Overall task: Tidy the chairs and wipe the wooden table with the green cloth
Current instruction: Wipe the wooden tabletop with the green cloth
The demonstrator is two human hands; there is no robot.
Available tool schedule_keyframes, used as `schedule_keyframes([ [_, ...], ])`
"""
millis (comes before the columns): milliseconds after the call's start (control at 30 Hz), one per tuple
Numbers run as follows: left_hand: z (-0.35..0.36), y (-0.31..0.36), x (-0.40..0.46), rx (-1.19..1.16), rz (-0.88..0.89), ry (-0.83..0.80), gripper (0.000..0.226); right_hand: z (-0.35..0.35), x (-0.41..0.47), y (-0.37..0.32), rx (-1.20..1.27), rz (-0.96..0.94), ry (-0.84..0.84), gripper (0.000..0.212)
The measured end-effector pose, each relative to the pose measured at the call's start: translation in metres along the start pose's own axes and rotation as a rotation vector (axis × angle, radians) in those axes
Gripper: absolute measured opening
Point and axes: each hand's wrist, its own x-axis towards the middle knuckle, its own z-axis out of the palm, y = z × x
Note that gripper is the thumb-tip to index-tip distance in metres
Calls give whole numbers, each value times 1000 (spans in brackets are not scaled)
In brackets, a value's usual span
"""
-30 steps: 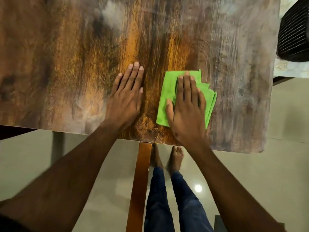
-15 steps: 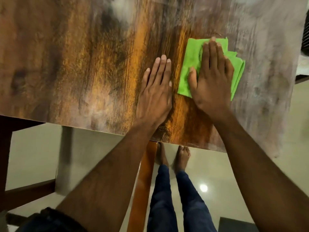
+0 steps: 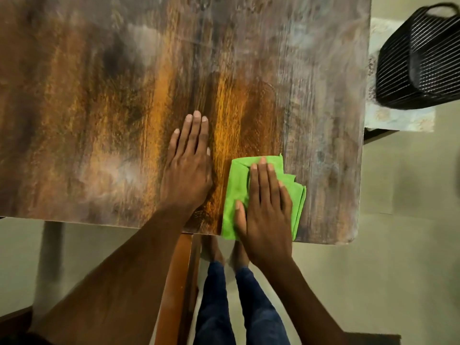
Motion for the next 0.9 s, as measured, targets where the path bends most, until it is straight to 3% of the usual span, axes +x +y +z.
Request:
schedule_keyframes([
  [133, 1, -1, 0, 9, 0, 8, 61, -2, 18, -4, 25, 8, 33, 80],
  [433, 1, 3, -1, 2, 3, 39, 59, -30, 188, 22, 14, -21, 186, 72],
  [567, 0, 5, -1, 8, -2, 41, 58, -24, 146, 27, -14, -18, 188, 72],
  [767, -2, 6, -1, 23, -1, 24, 58, -5, 20, 3, 6, 16, 52, 75],
  [900, -2, 6, -2, 41, 4, 24, 59, 1, -9, 20, 12, -30, 37, 77],
])
